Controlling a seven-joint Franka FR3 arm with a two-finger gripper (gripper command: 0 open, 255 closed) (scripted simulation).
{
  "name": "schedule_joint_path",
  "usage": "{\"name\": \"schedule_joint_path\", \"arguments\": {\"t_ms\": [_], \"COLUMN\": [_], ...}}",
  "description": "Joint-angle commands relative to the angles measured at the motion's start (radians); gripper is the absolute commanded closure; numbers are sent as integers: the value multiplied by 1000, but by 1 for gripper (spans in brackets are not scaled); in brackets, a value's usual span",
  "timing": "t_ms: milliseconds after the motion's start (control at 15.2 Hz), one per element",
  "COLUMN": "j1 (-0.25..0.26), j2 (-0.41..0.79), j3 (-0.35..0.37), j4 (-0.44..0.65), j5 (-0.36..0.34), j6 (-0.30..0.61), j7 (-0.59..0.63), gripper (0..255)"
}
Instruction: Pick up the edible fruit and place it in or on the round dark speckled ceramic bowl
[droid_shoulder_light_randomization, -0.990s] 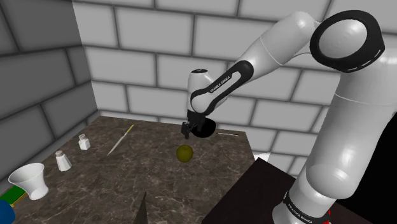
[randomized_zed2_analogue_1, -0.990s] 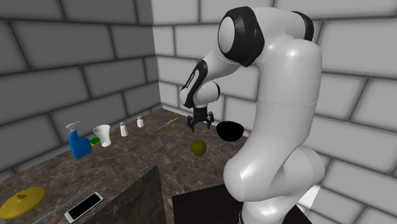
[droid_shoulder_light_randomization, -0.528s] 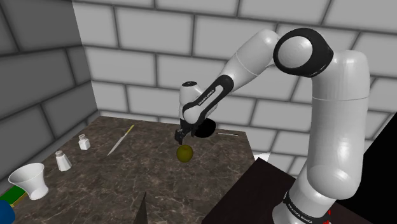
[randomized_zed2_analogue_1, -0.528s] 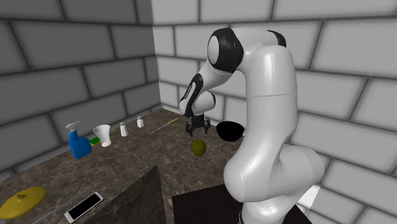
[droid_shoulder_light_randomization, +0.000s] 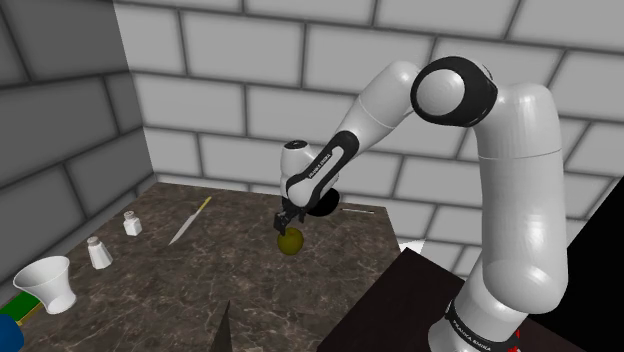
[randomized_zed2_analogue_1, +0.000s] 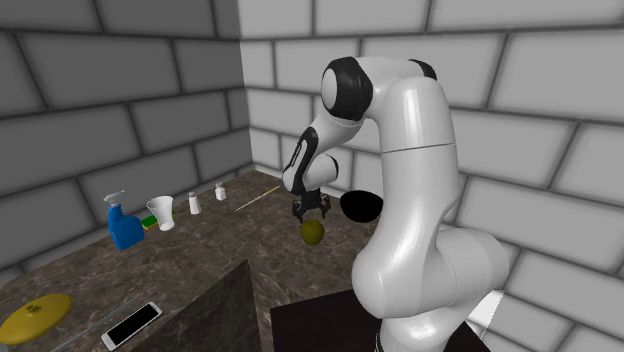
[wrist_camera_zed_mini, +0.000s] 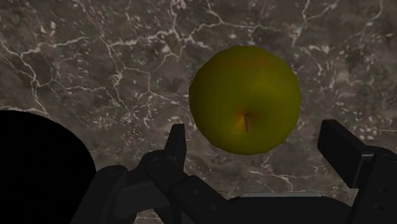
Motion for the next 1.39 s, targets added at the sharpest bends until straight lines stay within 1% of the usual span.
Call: {"name": "schedule_joint_path", "arguments": {"t_ms": [0, 330, 396, 990, 1320], "j1": [0, 0, 0, 0, -7], "j2": [4, 3, 3, 4, -54], "j3": [-1, -1, -1, -1, 10], "j4": [1, 1, 1, 1, -4], "j5": [-1, -1, -1, -1, 15], "j6": [3, 3, 3, 3, -49], "j7": [1, 1, 1, 1, -14], "gripper": [0, 0, 255, 255, 255]}}
